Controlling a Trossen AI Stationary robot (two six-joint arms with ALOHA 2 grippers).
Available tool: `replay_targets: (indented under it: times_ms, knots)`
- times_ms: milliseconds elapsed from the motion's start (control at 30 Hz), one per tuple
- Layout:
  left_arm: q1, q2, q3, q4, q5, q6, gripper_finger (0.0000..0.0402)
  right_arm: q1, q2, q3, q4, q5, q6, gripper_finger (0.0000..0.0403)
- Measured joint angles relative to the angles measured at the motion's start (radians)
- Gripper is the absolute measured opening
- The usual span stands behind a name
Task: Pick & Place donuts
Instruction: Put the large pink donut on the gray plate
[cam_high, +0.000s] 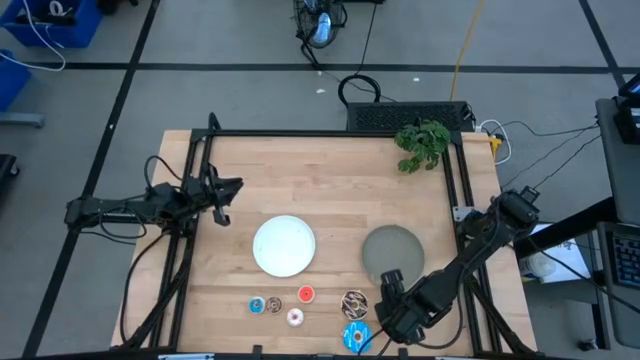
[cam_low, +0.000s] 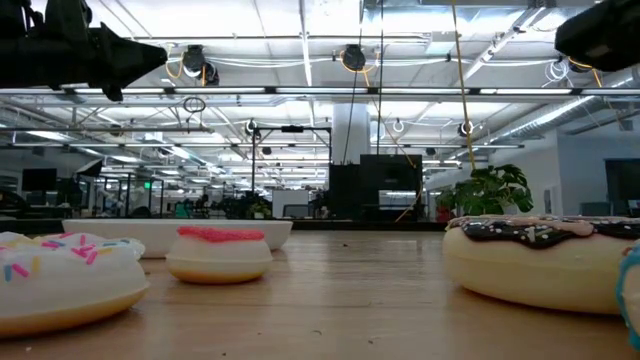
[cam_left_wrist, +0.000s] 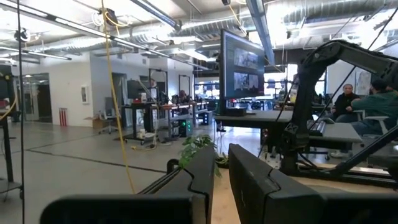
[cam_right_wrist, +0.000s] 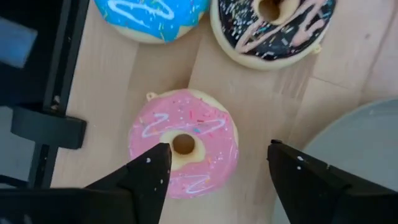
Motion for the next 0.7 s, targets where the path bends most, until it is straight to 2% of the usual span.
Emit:
replay_targets:
  times_ms: [700]
  knots:
    - [0.0,0.0,0.0,0.01,-0.001,0.016,0.0051,0.0,0.099,-0.001,0.01,0.001,-0.118,0.0238]
